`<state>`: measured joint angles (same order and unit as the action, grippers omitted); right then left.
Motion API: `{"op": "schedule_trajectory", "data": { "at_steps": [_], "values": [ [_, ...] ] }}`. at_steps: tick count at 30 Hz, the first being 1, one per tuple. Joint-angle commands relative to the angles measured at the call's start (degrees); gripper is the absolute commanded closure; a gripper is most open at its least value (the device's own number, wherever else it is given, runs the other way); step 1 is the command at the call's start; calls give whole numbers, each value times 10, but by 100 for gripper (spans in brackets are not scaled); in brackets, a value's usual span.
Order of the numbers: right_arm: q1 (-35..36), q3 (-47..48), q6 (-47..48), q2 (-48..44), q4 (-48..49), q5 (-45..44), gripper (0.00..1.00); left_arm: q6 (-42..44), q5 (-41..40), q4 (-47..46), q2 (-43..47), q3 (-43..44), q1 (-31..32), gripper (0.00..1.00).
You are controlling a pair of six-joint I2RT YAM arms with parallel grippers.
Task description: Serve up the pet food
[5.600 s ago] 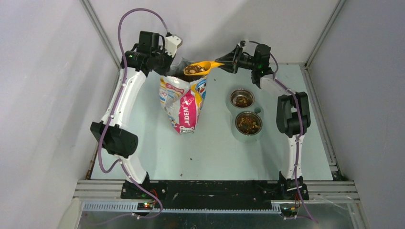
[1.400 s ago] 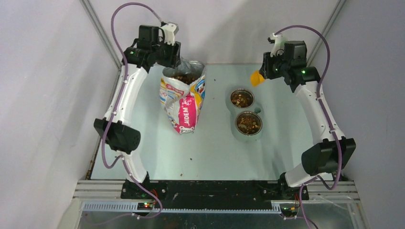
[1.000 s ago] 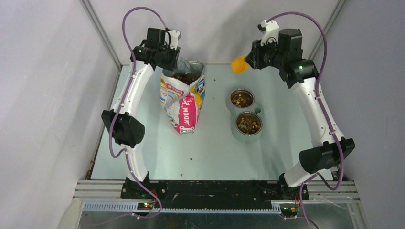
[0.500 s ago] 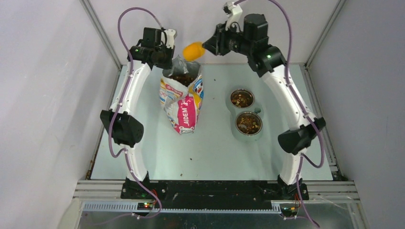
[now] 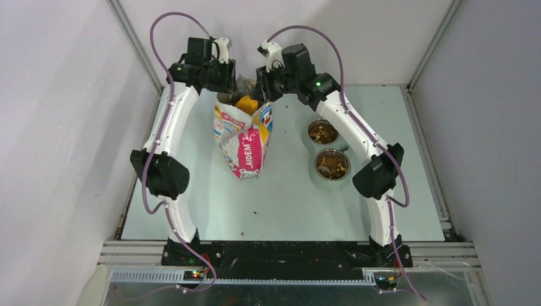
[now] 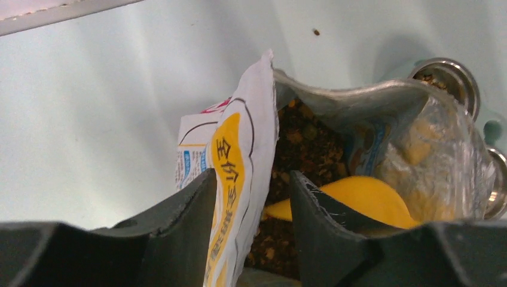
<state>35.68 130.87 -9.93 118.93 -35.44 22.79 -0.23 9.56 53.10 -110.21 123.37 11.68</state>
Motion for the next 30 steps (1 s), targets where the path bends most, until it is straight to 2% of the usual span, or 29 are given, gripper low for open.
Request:
{"op": "schedule_trajectory", "data": {
  "at_steps": [1,4,8,15,20,24,30],
  "values": [
    [5,31,40,14,-28,-39,100,-23,-15,-3,61,-31,-10,43],
    [15,16,60,10,-30,-67,100,-16,-22,19,69,-56,-12,42],
    [28,12,95,13,-34,-96,100,-16,-17,35,67,-81,-18,52],
    [39,33,130,57,-15,-144,100,-38,46,7,72,-85,-20,85],
    [39,42,142,95,-2,-153,100,-57,108,-4,69,-84,-20,96],
    [40,31,150,104,-13,-148,100,-66,133,-12,66,-85,-20,100],
    [53,-14,178,104,-70,-95,100,-72,147,-29,61,-87,-20,100]
  ]
}}
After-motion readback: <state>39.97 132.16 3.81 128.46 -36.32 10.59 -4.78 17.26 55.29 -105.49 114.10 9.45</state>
